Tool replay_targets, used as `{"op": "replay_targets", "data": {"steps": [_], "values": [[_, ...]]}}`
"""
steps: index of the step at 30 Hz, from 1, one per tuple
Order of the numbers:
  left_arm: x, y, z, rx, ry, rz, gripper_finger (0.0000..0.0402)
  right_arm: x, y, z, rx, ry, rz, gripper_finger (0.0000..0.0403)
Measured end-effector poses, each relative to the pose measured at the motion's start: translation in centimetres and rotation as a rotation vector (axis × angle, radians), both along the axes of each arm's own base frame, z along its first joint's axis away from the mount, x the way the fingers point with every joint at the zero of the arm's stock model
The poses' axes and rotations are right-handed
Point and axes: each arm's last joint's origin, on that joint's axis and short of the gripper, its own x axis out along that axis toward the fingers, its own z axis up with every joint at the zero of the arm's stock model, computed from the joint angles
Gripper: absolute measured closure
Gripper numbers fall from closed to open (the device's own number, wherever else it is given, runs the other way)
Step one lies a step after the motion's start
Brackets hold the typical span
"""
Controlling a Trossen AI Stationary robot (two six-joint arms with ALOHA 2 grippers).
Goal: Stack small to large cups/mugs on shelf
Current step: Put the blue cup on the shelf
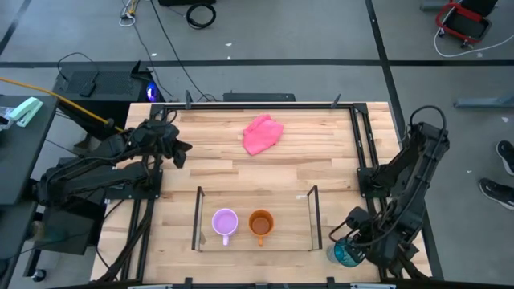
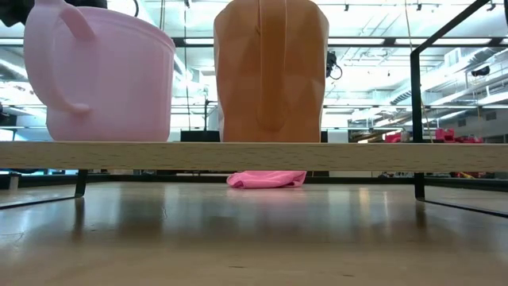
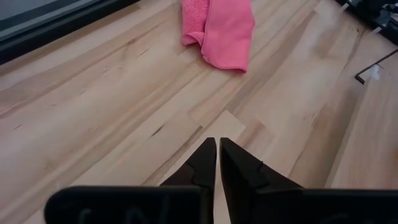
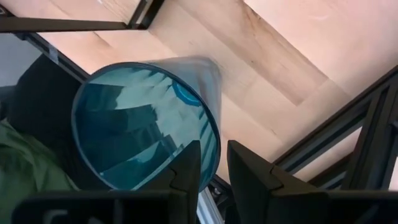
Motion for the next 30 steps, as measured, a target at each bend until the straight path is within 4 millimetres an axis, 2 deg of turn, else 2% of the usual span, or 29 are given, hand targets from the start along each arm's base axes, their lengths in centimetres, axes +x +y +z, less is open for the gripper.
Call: {"op": "replay_targets", "data": {"steps": [23,30], "values": [[0.0,0.0,0.0,0.004,0.003,0.009,0.0366,0.8,1.2,-2.2,-0.107,0.026,0.028,0.0317],[0.0,0.0,0.0,0.003,0.003,0.01,0.0374,0.6,0.9,-2.2,-0.138,0.046,0.019,0.0352]]}}
